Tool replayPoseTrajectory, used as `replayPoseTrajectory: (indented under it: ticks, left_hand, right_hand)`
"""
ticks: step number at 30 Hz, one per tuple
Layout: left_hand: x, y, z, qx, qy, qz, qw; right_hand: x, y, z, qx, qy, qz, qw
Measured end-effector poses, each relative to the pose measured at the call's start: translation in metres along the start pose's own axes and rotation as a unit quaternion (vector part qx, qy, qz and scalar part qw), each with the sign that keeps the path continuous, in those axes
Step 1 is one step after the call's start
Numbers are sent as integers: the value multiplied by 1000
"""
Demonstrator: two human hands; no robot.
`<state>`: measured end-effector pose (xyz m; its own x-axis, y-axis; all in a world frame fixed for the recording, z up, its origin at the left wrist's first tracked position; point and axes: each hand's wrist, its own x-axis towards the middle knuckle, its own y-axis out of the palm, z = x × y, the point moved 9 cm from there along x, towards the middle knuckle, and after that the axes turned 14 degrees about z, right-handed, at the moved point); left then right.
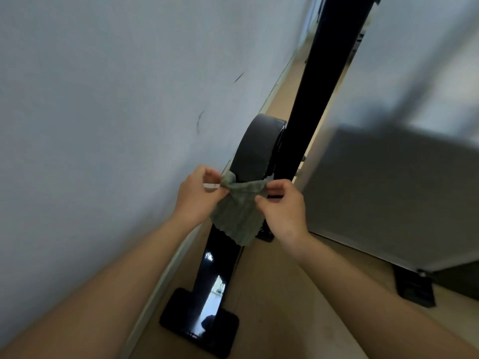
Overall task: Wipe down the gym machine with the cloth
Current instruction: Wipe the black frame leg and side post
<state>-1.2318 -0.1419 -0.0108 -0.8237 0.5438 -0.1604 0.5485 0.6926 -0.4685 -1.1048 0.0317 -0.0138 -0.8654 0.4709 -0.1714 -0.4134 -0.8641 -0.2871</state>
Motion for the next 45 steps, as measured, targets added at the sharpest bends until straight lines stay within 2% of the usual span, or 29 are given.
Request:
replayPoseTrajectory:
  ticks: [3, 7, 12, 17, 20, 24, 27, 34, 38, 45]
  left_hand:
    - [-3, 11, 6, 10, 10, 22, 1000]
    - [1, 4, 1, 41, 37, -49, 997]
    - [11, 4, -10, 4, 72, -94, 993]
    - [23, -3, -36, 15, 143, -180, 973]
    - [35, -1, -42, -1, 168, -168, 971]
    - [52, 11, -40, -49, 209, -62, 975]
    - [61, 15, -45, -51, 236, -11, 970]
    - [93, 25, -60, -17, 221, 75, 972]
    - [88, 26, -58, -26, 230, 78, 970]
    - [56, 24, -37, 9, 209, 57, 976]
  right_hand:
    - [-13, 15, 17, -108, -98, 26, 989]
    - [-18, 29, 14, -185, -149, 44, 970]
    - [-6, 37, 19, -360, -180, 44, 914]
    - [12, 33, 34, -440, -188, 23, 878]
    - [24, 30, 42, -454, -174, 20, 874]
    - [34, 26, 51, -445, -157, 15, 882]
    - [38, 26, 57, -447, -152, 16, 882]
    - [48, 22, 64, -476, -134, 6, 869]
    - [39, 21, 53, -446, -166, 7, 880]
    - [23, 14, 26, -325, -204, -13, 924]
